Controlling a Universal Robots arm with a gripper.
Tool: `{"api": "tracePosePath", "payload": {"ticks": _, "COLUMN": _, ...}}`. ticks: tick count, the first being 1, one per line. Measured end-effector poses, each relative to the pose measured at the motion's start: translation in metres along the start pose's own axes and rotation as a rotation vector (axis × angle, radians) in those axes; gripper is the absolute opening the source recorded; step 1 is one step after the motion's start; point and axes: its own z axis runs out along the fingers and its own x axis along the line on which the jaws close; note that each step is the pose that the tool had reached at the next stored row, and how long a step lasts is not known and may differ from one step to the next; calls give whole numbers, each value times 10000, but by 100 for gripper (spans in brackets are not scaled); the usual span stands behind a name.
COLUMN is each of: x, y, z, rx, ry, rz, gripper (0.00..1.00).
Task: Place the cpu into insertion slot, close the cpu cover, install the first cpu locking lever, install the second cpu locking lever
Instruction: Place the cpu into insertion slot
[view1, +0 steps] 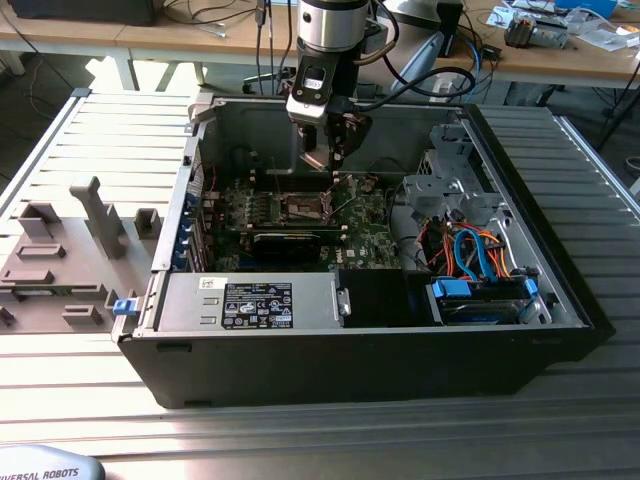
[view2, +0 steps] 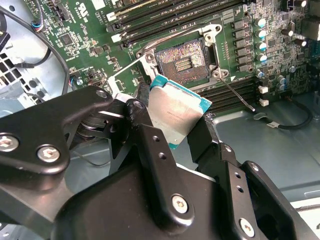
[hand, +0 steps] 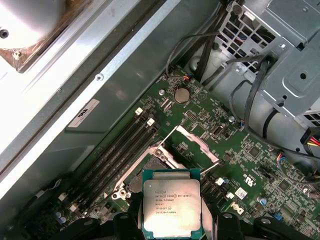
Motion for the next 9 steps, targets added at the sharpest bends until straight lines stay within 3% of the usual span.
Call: {"api": "tracePosePath", "payload": {"ticks": 9, "x": 0, "y": 0, "z": 0, "rx": 0, "ry": -2, "rz": 40, "gripper": 54}}
